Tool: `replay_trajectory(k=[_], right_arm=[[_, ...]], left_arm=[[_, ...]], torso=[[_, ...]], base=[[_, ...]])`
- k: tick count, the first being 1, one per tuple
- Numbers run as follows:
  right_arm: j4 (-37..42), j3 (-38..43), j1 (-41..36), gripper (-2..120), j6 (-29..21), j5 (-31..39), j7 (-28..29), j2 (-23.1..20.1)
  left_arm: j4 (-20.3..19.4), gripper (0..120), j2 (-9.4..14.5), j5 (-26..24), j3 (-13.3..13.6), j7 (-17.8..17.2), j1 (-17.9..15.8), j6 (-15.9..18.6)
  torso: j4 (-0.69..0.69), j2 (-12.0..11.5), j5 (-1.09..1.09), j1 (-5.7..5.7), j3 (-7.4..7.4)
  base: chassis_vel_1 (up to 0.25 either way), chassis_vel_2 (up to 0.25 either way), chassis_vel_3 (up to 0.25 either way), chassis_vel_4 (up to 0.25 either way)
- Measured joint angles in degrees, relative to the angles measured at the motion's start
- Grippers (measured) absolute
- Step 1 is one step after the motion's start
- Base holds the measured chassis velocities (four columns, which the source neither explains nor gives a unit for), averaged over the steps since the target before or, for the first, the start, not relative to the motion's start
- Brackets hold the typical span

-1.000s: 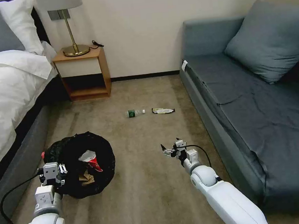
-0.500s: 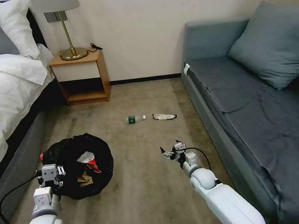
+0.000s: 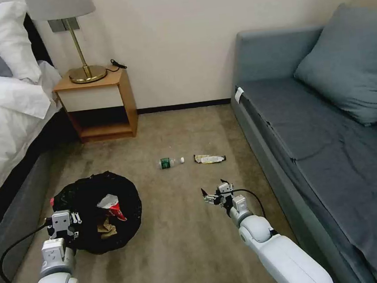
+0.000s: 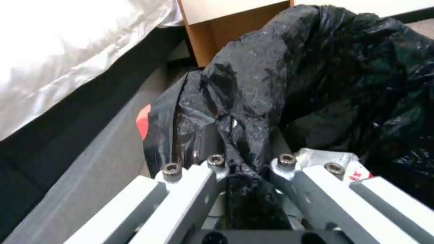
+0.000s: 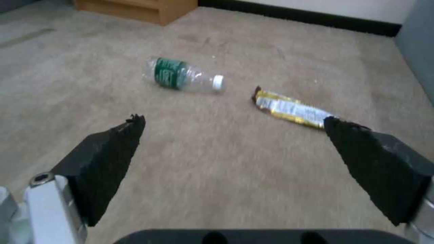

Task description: Pick up the trash bin, then pick up the garbage on the floor and place it into the trash bin.

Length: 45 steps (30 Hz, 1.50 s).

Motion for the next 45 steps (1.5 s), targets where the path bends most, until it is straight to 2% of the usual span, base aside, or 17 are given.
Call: replay_trajectory(k=[18,39,43,45], right_arm=[[-2.50,-2.42,1.10,100,0.47,-2.35,-0.73,0.61],[-6.70,-9.14,5.98,100,1.06,-3.91,-2.24,0.87],[-8.31,-11.40,7.68,100,1.39,-4.47,-2.70,1.18],[-9.85,-15.69,11.38,100,2.30,-4.04,-4.17,0.59]], left_arm=[[2.19,4,0.26,-1.14,-0.11,-0.75,-0.96,-0.59],[3.96,4,1.53,-1.72,-0.37,-0.78,-1.94,-0.55],[4.38,4,1.76,-1.81,-0.46,-0.76,-2.28,-0.42],[4.83,4,1.82,-1.81,-0.46,-0.75,-2.67,-0.27]], torso=[[0.00,0.00,0.00,0.00,0.00],[0.00,0.00,0.00,0.00,0.00],[0.00,0.00,0.01,0.00,0.00],[0.00,0.00,0.01,0.00,0.00]], base=[[-0.177,0.177,0.177,-0.169],[-0.153,0.150,0.148,-0.143],[-0.152,0.121,0.144,-0.153],[-0.137,0.123,0.138,-0.141]])
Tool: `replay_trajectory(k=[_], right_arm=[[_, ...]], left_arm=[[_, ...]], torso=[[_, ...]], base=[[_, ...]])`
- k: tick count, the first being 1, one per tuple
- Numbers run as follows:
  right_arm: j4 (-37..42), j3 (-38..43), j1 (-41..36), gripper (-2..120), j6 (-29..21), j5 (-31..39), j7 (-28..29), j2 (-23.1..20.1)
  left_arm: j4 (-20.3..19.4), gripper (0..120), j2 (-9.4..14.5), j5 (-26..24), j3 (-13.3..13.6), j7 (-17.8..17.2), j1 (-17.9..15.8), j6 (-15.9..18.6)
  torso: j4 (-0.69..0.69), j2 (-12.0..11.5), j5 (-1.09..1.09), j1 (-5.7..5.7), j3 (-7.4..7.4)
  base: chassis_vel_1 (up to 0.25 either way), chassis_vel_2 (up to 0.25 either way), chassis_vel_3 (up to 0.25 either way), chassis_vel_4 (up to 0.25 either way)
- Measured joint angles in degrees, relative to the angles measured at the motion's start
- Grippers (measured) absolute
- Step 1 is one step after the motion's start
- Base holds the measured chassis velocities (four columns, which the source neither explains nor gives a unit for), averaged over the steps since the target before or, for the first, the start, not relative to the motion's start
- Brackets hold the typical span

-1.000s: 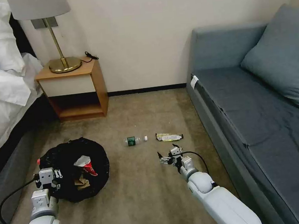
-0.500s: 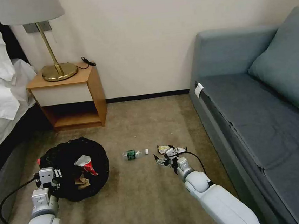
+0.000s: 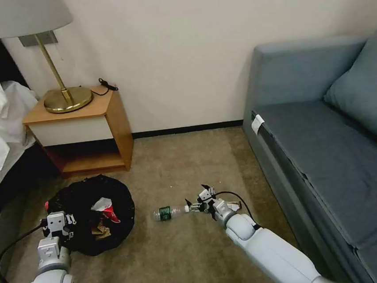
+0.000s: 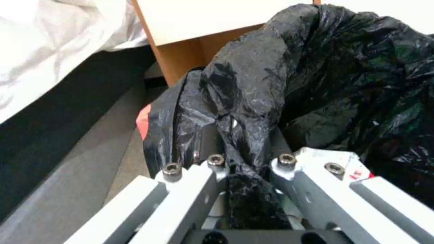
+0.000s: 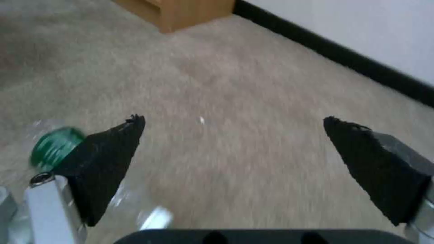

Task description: Pick up the trash bin, then pick up the garbage on the floor and place it into the trash bin.

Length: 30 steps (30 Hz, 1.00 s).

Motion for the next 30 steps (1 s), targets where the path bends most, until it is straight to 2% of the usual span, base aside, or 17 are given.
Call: replay_trajectory(k=[10,19,25,30], right_arm=[[-4.41,-9.98,7.84,100,0.23,2.46,-3.01,0.25],[-7.68,-17.79,12.50,100,0.56,4.74,-11.43,1.25],[-11.28,-20.05,14.11,100,1.04,4.56,-15.26,2.72],[-16.36,-20.42,14.81,100,1.68,3.04,-20.64,4.58]], left_arm=[[0.04,4,-0.63,0.57,0.16,0.03,0.04,0.20],[-1.31,4,-1.50,0.88,-0.09,0.03,0.77,0.23],[-1.78,4,-2.04,1.02,-0.20,0.03,1.18,0.23],[-1.57,4,-2.41,1.19,-0.15,0.05,1.28,0.09]], torso=[[0.01,0.00,0.00,0.00,0.00],[0.00,0.00,0.00,0.00,0.00],[0.01,0.00,0.00,0.00,0.00],[0.01,0.00,0.00,0.00,0.00]], base=[[-0.048,0.047,0.063,-0.039],[0.000,0.000,0.000,0.000],[0.000,0.000,0.000,0.000],[0.000,0.000,0.000,0.000]])
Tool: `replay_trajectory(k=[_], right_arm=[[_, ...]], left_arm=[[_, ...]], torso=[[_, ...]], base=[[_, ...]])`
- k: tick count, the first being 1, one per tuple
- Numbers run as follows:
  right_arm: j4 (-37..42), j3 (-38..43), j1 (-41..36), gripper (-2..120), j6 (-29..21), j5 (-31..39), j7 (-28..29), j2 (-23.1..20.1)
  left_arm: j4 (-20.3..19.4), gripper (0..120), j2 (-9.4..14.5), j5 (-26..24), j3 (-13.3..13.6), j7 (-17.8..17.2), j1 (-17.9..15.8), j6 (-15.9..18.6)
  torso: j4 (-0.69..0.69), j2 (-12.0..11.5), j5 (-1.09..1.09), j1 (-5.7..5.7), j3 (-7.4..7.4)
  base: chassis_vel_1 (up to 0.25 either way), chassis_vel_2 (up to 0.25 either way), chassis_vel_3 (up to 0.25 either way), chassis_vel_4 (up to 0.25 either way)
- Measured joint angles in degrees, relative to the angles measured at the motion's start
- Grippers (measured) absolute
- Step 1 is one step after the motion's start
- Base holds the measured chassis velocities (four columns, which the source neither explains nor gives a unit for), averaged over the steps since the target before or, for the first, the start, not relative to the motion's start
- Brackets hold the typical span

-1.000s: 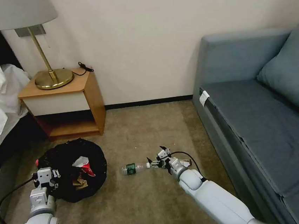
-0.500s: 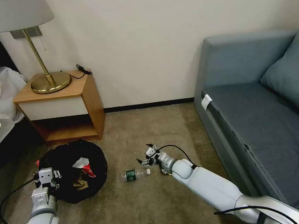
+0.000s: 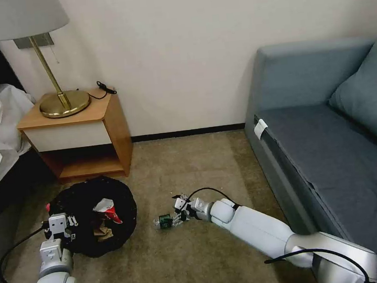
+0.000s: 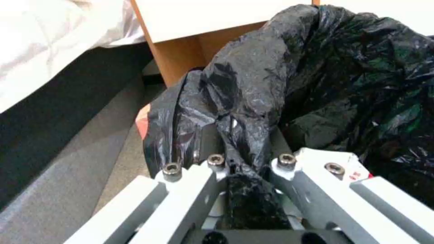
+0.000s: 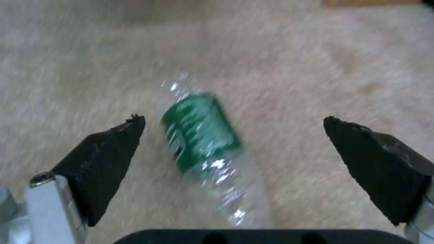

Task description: Pick up the trash bin, then pick up the garbage on the floor and place it into the trash bin.

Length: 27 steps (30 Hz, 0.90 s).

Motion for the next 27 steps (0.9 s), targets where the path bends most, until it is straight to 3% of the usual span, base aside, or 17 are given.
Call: replay_trajectory(k=[11,20,27], right_arm=[[-11.40,0.84,0.96,100,2.21,-4.12,-5.17,4.88],[-14.13,2.02,0.97,100,2.50,-5.18,-7.29,6.92],[-14.92,2.96,0.05,79,3.10,-5.72,-8.58,7.09]], left_arm=[[0.73,4,0.23,0.09,0.59,0.24,-0.72,-0.06],[1.30,4,0.86,-0.22,0.51,0.31,-0.98,-0.17],[1.72,4,0.80,-0.42,0.60,0.33,-1.03,-0.39]], torso=[[0.00,0.00,0.00,0.00,0.00],[0.00,0.00,0.00,0.00,0.00],[0.00,0.00,0.00,0.00,0.00]], base=[[0.000,0.000,0.000,0.000],[0.000,0.000,0.000,0.000],[0.000,0.000,0.000,0.000]])
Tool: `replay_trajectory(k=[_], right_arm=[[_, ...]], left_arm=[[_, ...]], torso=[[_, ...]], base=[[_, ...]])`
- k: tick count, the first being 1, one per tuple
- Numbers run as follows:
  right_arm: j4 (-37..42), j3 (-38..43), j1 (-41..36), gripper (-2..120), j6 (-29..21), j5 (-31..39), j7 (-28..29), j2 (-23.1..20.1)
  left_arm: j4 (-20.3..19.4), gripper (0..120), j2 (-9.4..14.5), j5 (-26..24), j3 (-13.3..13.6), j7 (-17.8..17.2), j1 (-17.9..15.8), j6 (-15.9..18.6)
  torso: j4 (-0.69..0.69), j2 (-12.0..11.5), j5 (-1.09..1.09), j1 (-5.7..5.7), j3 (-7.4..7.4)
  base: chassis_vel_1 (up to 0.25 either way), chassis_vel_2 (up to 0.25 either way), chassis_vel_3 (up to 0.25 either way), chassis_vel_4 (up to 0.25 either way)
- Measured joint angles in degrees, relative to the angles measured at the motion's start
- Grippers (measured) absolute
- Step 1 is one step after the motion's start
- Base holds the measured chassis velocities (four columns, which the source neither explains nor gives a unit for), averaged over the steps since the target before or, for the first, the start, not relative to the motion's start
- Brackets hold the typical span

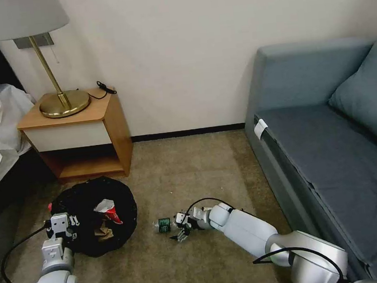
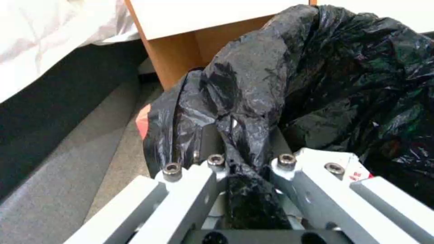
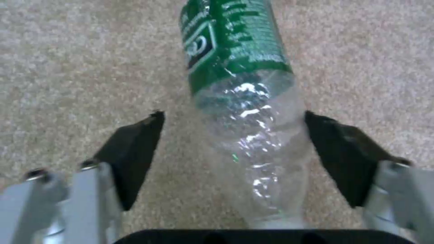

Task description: Pick up the trash bin, then pick up the garbage on the floor and place it into the trash bin.

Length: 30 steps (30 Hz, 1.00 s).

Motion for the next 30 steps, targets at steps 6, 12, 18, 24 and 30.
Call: replay_trajectory(k=[6,12,18,24,30], right_arm=[[0.24,0.37,-0.42,58,0.25,-0.01,0.04,-0.26],[0.41,0.90,-1.08,36,0.64,-0.24,0.23,-0.50],[2.00,2.62,-2.14,22,0.72,-0.29,0.47,-1.26],[5.20,6.53,-3.39,19,0.67,-0.36,0.56,-2.99],[11.39,11.74,-4.66,19,0.24,0.56,1.11,-4.83]], left_arm=[[-0.09,4,-0.38,0.02,0.12,-0.01,0.12,-0.03],[-0.27,4,-0.73,0.20,0.13,-0.04,0.37,-0.05],[-0.64,4,-0.79,0.33,0.05,0.02,0.60,-0.07],[-0.82,4,-0.93,0.54,0.00,0.16,0.73,-0.09],[-0.85,4,-1.09,1.03,0.32,0.28,0.55,-0.14]], torso=[[0.00,0.00,0.00,0.00,0.00],[0.00,0.00,0.00,0.00,-0.01],[0.00,0.00,0.00,0.00,0.00],[0.00,0.00,0.00,0.00,0.00],[0.00,0.00,0.00,0.00,0.00]], base=[[0.000,0.000,0.000,0.000],[0.000,0.000,0.000,0.000],[0.000,0.000,0.000,0.000],[0.000,0.000,0.000,0.000],[0.000,0.000,0.000,0.000]])
